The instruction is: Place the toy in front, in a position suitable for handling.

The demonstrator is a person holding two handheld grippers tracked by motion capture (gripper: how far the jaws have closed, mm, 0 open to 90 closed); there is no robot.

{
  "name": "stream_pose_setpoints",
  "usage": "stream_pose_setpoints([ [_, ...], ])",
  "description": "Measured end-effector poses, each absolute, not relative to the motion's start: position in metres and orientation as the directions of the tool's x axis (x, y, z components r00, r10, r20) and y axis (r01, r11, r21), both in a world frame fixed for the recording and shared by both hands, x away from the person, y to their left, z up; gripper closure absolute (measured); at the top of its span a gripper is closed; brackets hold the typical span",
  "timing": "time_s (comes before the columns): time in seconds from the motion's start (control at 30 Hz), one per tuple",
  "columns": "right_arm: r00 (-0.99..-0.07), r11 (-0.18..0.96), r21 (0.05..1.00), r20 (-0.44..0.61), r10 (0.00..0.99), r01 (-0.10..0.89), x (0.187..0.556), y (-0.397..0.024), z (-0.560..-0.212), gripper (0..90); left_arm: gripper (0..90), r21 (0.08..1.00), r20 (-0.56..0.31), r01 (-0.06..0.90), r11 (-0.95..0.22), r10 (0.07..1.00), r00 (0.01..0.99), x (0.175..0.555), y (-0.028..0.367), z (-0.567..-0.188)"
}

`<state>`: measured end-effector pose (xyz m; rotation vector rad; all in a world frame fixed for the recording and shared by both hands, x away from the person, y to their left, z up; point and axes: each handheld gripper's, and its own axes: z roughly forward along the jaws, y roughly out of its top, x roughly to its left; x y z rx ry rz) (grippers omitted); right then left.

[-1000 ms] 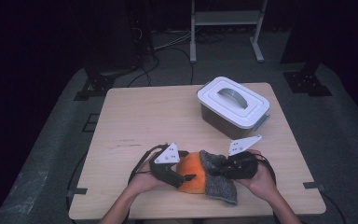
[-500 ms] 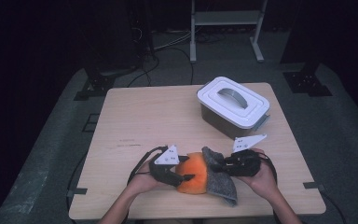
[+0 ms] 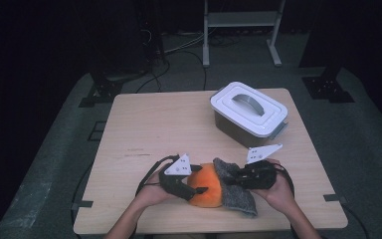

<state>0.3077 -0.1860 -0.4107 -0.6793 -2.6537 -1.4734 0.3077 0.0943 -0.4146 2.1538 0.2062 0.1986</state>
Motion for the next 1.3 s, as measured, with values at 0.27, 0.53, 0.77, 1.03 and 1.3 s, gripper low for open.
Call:
stream_pose_setpoints([
  [0.27, -0.904, 0.46, 0.798, 0.237, 0.357, 0.39, 0.308, -0.188, -0.412, 74.7, 34.5, 0.824, 0.063, 0.072, -0.562, 0.217, 0.974, 0.308, 0.094, -0.419],
  [0.53, -0.886, 0.445, 0.792, 0.247, 0.392, 0.418, 0.309, -0.2, -0.412, 75.0, 36.7, 0.819, 0.058, 0.071, -0.569, 0.206, 0.977, 0.307, 0.096, -0.419],
  [0.77, -0.911, 0.444, 0.815, 0.23, 0.342, 0.373, 0.304, -0.184, -0.406, 74.8, 29.2, 0.831, 0.051, 0.077, -0.551, 0.214, 0.976, 0.308, 0.095, -0.413],
  [1.03, -0.882, 0.446, 0.784, 0.264, 0.39, 0.431, 0.31, -0.198, -0.415, 74.7, 34.9, 0.818, 0.051, 0.068, -0.571, 0.189, 0.981, 0.306, 0.094, -0.416],
  [1.3, -0.895, 0.425, 0.806, 0.271, 0.355, 0.413, 0.306, -0.187, -0.408, 74.2, 28.9, 0.835, 0.015, 0.103, -0.541, 0.209, 0.978, 0.309, 0.096, -0.414],
])
